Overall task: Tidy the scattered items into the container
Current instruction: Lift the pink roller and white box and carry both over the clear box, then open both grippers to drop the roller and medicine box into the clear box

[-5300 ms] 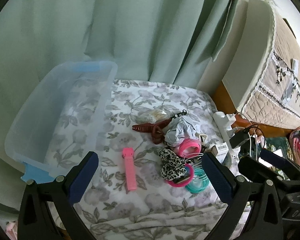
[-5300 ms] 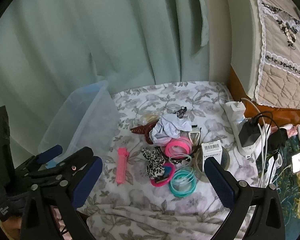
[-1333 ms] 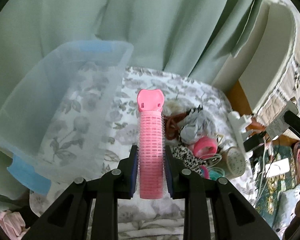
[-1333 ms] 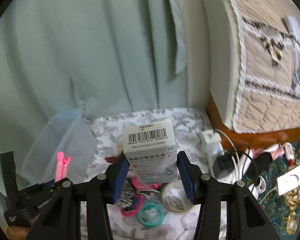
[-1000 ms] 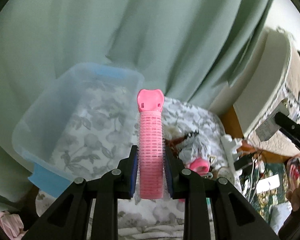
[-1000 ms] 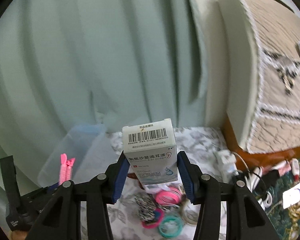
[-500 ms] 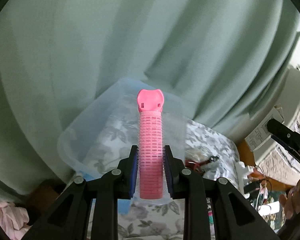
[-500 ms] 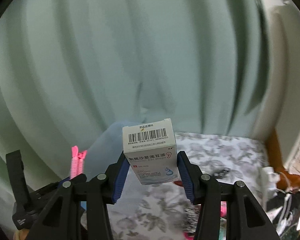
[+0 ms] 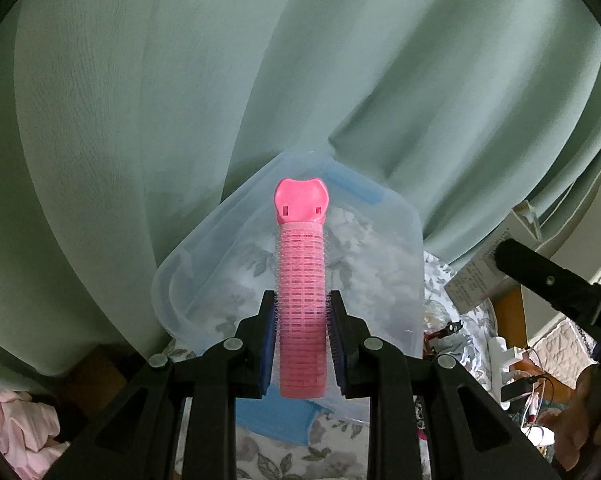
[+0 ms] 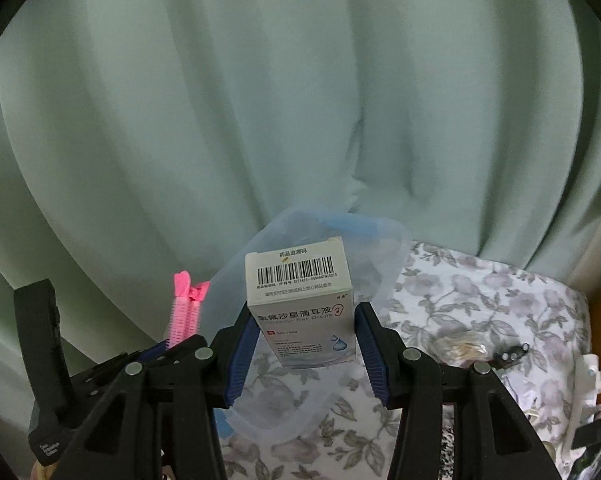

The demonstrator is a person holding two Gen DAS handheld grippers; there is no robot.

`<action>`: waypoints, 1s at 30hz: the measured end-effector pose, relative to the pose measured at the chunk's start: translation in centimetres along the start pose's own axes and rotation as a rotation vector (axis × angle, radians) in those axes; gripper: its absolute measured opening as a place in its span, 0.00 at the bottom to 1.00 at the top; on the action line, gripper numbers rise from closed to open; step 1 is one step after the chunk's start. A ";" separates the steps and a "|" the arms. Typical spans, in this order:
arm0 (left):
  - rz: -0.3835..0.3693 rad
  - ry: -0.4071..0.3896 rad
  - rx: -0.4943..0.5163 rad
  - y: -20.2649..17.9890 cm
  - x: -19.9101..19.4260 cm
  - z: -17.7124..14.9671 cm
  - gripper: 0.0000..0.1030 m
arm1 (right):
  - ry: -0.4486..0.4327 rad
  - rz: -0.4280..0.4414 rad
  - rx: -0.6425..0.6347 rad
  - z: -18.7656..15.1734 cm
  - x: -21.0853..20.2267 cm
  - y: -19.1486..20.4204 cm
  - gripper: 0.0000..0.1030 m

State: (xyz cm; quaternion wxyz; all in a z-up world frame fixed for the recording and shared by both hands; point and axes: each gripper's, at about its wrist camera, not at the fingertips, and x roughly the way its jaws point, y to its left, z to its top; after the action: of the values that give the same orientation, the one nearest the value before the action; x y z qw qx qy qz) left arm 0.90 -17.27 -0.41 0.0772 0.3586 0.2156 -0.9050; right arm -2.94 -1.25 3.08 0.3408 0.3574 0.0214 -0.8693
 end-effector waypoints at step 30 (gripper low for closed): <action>0.021 0.063 -0.026 0.5 2.3 0.6 0.25 | 0.101 -0.015 -0.047 0.7 5.2 2.6 0.51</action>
State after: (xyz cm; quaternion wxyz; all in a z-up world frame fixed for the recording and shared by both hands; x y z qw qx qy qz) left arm -1.04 -17.92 -1.77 0.0846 0.3883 0.2259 -0.8894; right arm -4.43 -6.44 0.86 0.3409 0.3926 0.0616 -0.8520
